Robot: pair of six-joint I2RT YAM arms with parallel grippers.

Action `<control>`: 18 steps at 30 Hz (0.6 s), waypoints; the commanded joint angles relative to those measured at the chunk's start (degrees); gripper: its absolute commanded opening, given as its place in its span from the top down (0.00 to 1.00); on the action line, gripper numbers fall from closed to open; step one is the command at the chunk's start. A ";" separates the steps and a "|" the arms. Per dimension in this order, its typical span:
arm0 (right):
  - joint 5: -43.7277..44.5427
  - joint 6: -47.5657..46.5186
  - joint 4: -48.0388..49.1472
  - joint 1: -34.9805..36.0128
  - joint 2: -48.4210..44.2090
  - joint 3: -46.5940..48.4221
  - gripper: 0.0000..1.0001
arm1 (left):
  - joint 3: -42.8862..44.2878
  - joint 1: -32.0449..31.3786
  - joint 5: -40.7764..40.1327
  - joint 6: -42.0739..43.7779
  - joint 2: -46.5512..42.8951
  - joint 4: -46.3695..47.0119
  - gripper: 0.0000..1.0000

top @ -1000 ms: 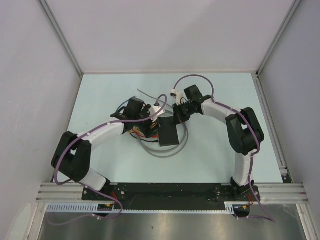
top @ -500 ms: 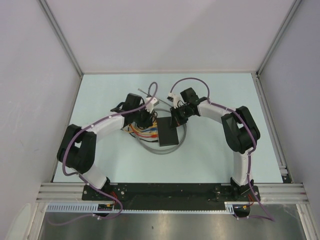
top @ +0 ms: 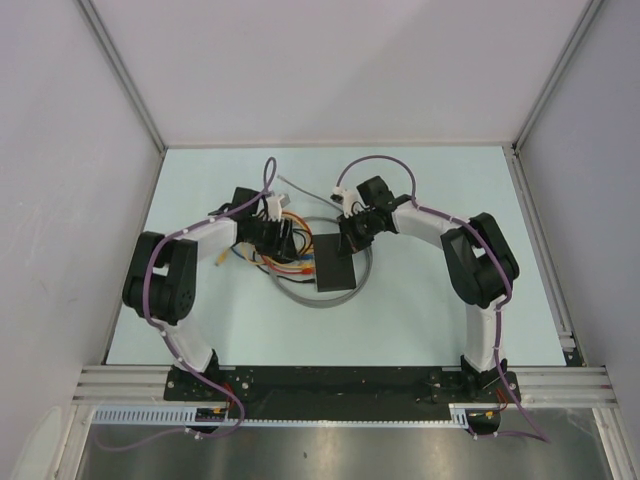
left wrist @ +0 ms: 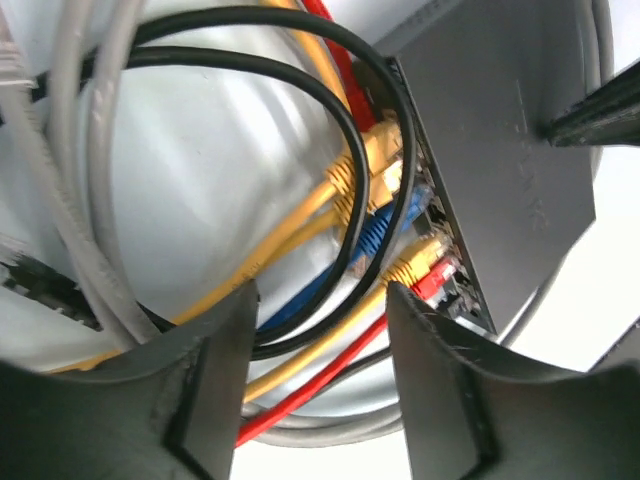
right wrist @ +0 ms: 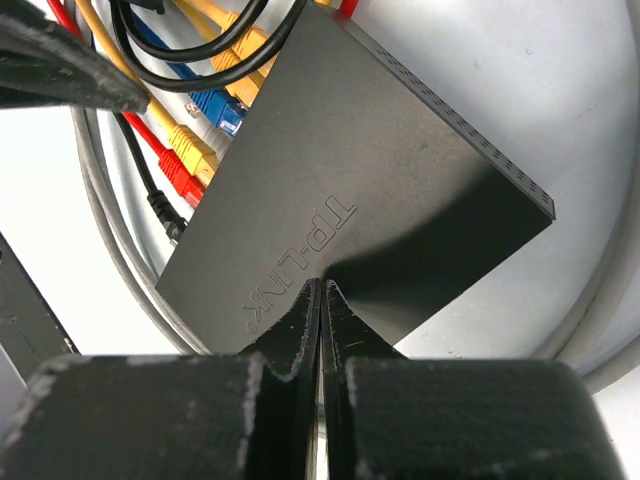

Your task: Pull the plug from the switch port

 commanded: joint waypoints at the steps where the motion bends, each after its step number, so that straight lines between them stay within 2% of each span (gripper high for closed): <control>1: 2.03 -1.45 0.31 0.46 0.55 1.81 1.00 | 2.89 1.34 4.92 -1.17 -2.54 -0.33 0.36; 5: 2.56 -1.80 0.05 0.46 0.29 1.81 1.00 | 3.59 1.96 9.76 2.24 -9.30 -0.24 0.28; 9: 2.47 -1.45 0.40 0.37 0.46 1.81 1.00 | 4.64 1.87 12.32 3.83 -11.78 0.90 0.29; 10: 2.47 -1.36 0.66 0.28 0.46 1.81 1.00 | 5.09 1.78 13.89 3.83 -11.26 0.82 0.32; 12: 2.47 -1.10 0.66 0.20 0.64 1.72 1.00 | 7.88 1.26 18.62 6.81 -8.10 -2.33 0.47; 14: 2.47 -1.10 0.75 0.28 0.73 1.72 1.00 | 10.35 -0.76 19.18 11.45 -4.25 -8.81 0.59; 18: 2.65 -1.27 0.48 0.20 0.55 1.73 1.00 | 10.90 -4.36 11.12 14.91 -1.15 -9.13 0.67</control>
